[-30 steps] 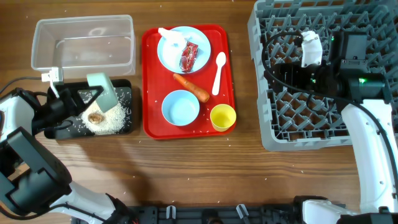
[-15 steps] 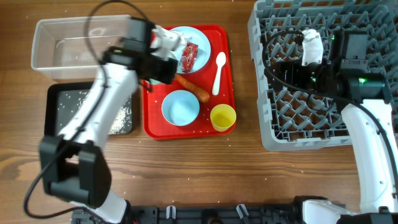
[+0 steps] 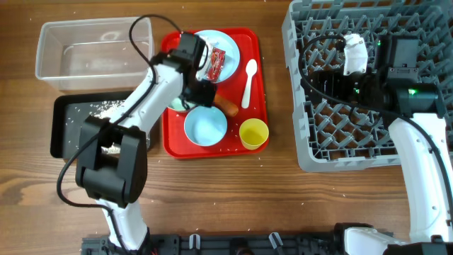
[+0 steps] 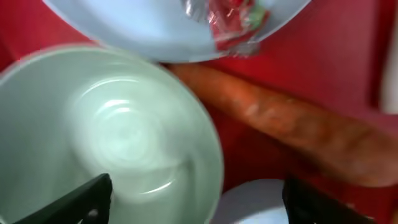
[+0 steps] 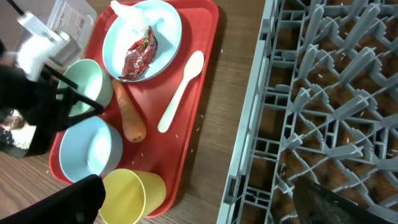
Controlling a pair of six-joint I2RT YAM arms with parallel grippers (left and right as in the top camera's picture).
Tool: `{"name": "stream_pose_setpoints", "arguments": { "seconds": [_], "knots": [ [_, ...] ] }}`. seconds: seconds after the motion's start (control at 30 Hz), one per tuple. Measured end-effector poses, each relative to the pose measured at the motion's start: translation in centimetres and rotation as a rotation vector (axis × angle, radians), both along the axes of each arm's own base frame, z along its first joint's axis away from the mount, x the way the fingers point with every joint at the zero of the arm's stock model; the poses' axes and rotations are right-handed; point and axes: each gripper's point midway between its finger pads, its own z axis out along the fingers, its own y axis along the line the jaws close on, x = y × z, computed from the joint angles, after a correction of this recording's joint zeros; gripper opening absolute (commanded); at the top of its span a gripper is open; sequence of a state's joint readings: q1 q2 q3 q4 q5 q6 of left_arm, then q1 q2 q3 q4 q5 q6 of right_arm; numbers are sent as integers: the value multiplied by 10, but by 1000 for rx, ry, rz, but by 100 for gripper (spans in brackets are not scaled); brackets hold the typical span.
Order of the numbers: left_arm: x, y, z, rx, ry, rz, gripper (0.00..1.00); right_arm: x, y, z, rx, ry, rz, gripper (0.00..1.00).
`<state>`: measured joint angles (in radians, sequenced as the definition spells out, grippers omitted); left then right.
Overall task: Sort waste into correct bins and load items into the dishwasher rack
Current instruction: 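Return the green bowl to the red tray and release, then tip the wrapper and tissue from the plate into the clear bin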
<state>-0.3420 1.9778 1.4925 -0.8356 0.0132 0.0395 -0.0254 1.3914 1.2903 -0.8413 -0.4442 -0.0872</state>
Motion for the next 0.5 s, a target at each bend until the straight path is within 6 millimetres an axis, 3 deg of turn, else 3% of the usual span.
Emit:
{"name": "stream_pose_setpoints", "arguments": {
  "seconds": [0.03, 0.1, 0.13, 0.2, 0.27, 0.33, 0.43, 0.5],
  "knots": [
    [8, -6, 15, -25, -20, -5, 96, 0, 0, 0, 0, 0, 0, 100],
    [48, -24, 62, -95, -176, -34, 100, 0, 0, 0, 0, -1, 0, 100],
    [79, -36, 98, -143, -327, -56, 100, 0, 0, 0, 0, 1, 0, 100],
    [116, -49, 143, -203, -532, -85, 100, -2, 0, -1, 0, 10, 0, 100],
    [133, -51, 152, -221, -612, -93, 100, -2, 0, -2, 1, 15, 0, 100],
    [151, -50, 138, -220, -634, -89, 100, -2, 0, -2, 1, 14, 0, 100],
    [164, -46, 36, -166, -496, -95, 100, -2, 0, -2, 0, 12, -1, 100],
    [160, -45, 1, -147, -437, -102, 100, -2, 0, -2, 1, 13, 0, 100]
  ]
}}
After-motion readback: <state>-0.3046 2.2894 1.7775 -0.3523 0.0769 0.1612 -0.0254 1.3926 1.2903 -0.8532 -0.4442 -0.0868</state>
